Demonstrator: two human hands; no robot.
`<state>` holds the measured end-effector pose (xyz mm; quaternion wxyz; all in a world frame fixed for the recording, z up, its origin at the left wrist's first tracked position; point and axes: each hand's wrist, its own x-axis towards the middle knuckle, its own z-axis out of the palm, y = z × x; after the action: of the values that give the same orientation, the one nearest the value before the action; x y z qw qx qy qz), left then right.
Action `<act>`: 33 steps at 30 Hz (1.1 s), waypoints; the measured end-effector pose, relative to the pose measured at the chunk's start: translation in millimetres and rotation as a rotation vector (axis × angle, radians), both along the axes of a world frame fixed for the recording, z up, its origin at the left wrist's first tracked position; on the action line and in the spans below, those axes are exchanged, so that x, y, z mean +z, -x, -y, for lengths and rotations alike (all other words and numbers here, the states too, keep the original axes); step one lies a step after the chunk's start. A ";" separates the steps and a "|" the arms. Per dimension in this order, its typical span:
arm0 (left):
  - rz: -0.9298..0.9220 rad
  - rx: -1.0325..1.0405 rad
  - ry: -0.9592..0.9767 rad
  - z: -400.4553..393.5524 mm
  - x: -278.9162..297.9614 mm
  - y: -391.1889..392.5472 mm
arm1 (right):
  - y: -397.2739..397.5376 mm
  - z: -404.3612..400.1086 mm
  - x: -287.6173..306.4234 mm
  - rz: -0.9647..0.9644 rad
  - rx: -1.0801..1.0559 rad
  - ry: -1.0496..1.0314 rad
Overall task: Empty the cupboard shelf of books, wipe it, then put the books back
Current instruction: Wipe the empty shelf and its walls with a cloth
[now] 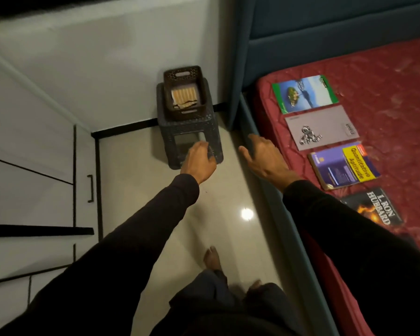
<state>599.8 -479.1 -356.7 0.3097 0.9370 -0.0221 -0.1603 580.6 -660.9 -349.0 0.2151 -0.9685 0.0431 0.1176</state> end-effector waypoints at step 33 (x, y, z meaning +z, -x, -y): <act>-0.256 0.278 0.121 -55.7 -88.7 -357.8 | -413.2 -92.9 -125.5 -0.268 0.273 -0.102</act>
<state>957.6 -423.3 -445.4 0.3851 0.8825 0.1375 -0.2323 993.8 -568.0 -474.5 0.2385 -0.9289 -0.0665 0.2755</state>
